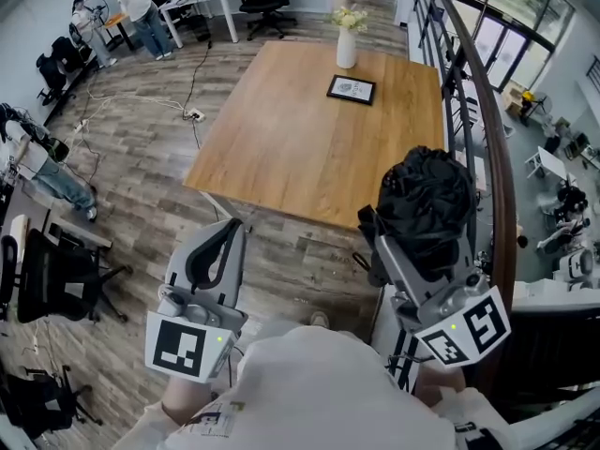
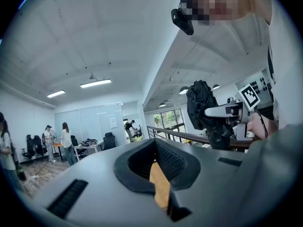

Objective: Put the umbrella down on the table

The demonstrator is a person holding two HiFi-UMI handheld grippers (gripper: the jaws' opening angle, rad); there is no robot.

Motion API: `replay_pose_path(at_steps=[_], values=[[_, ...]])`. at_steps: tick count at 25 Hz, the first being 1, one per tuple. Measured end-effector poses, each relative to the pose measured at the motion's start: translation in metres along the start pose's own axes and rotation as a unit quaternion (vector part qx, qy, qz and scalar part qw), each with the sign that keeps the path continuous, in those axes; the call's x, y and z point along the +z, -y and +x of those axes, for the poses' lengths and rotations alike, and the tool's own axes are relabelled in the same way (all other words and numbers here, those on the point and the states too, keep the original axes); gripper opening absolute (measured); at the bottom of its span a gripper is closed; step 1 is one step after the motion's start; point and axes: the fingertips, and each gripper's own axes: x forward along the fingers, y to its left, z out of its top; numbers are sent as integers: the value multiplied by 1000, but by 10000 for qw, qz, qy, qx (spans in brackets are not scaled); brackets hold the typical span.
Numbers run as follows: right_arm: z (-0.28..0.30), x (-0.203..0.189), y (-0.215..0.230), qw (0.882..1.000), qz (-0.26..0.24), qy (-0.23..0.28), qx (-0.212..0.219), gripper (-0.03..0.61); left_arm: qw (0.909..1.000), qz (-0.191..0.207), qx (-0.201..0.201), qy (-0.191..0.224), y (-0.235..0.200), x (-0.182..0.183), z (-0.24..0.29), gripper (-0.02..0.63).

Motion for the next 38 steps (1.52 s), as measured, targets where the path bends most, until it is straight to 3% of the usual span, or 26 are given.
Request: replay_pose_path(at_steps=[6, 9, 10, 12, 23, 38], values=[[5, -9, 10, 9996, -39, -261, 111, 268, 9997, 6, 240, -58, -4, -1, 3, 17], [18, -12, 17, 9991, -86, -357, 204, 268, 9993, 54, 350, 155, -12, 2, 8, 17], [24, -13, 18, 9990, -101, -375, 217, 268, 9993, 2, 383, 19, -15, -5, 8, 17], [37, -17, 18, 9989, -99, -398, 238, 268, 9989, -133, 424, -178, -27, -18, 7, 17], [132, -55, 19, 9965, -208, -687, 435, 268, 9971, -314, 678, -157, -109, -57, 35, 17], [342, -114, -5, 9905, -135, -1225, 604, 268, 9940, -701, 738, -388, -296, -123, 84, 17]])
